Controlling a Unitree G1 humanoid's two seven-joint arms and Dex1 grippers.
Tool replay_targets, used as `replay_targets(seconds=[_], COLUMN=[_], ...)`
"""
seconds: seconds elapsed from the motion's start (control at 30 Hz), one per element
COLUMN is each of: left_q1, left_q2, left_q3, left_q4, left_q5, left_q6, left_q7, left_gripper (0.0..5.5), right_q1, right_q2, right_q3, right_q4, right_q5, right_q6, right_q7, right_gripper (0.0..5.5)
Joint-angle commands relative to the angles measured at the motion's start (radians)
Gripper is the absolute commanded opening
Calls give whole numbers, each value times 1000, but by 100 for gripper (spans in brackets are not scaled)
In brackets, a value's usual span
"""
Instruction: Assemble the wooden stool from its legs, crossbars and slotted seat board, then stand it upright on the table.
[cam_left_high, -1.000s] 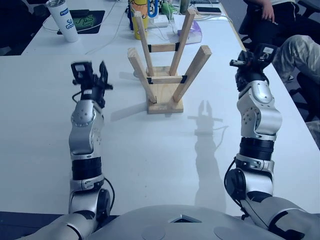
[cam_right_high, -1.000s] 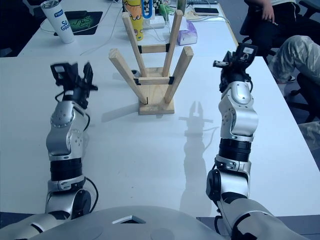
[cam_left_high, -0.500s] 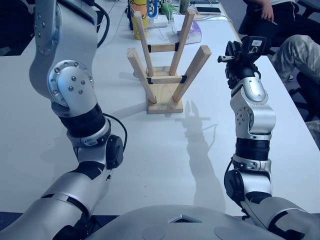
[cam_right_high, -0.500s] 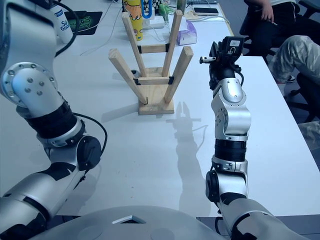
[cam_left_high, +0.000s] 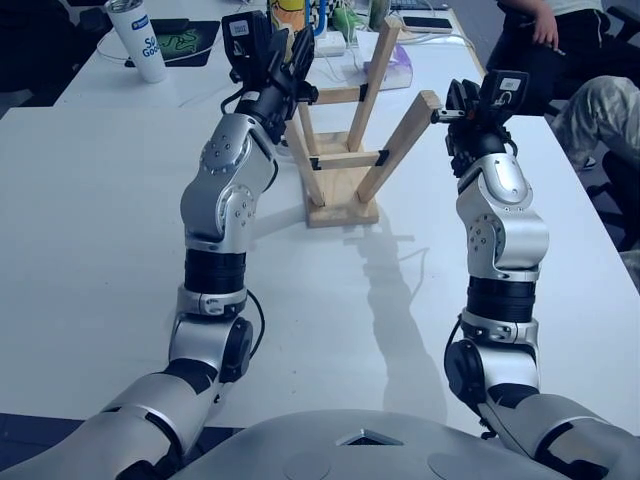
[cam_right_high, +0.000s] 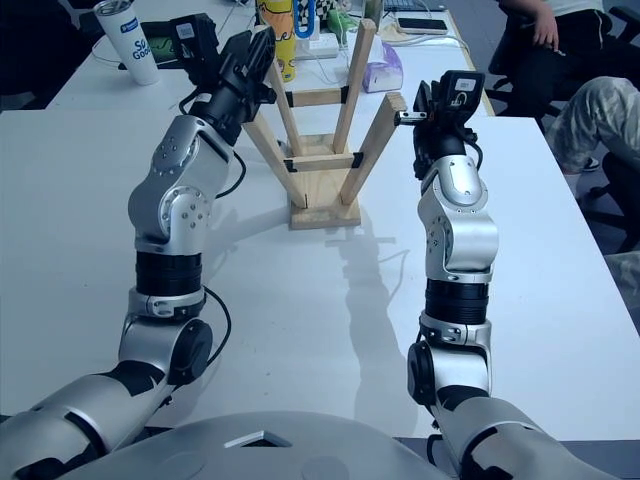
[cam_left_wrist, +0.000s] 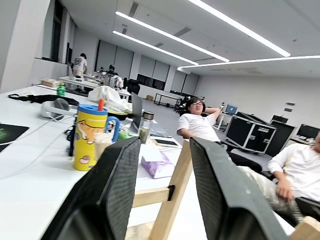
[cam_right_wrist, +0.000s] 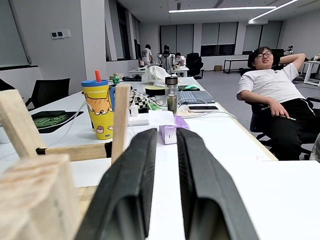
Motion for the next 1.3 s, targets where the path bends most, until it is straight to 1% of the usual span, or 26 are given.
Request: replay_targets(seconds=[0.03,0.17,0.23,0.33,0.43,0.53,0.63,0.73,0.83,0.9,1.03,1.17,1.23,1.3], left_q1=[1,4,6,14,33,64,79,77,41,-10,-166,-298,-278,-162], left_q2=[29,49,57,63,59,56,62,72,88,100,122,112,99,60], left_q3=[32,64,85,99,99,96,101,114,125,130,121,166,163,135], left_q4=[-58,-96,-94,-92,-92,-105,-120,-123,-92,-47,122,218,241,247], left_q5=[0,8,17,31,50,63,66,63,61,58,72,14,8,19], left_q6=[36,21,5,-12,-32,-44,-43,-36,-39,-51,-114,-124,-108,-77], left_q7=[12,22,37,46,54,62,63,60,50,35,-9,-18,-17,-4], left_gripper=[183,183,183,183,183,183,183,183,183,183,183,183,183,183], right_q1=[-18,-144,-244,-381,-466,-437,-318,-221,-206,-220,-247,-270,-281,-283], right_q2=[-7,-51,-66,-72,-73,-69,-45,-29,-18,-11,10,31,40,39], right_q3=[-7,-48,-75,-93,-94,-55,5,75,99,99,74,24,-3,-21], right_q4=[-20,-5,10,37,71,128,168,132,93,80,57,22,6,1], right_q5=[9,24,57,108,138,144,140,131,125,126,130,148,160,165], right_q6=[13,-23,-35,-53,-65,-15,124,245,249,242,212,175,154,141], right_q7=[3,14,26,46,63,97,97,95,96,94,80,56,42,32], right_gripper=[72,72,72,72,72,72,72,72,72,72,72,72,72,72])
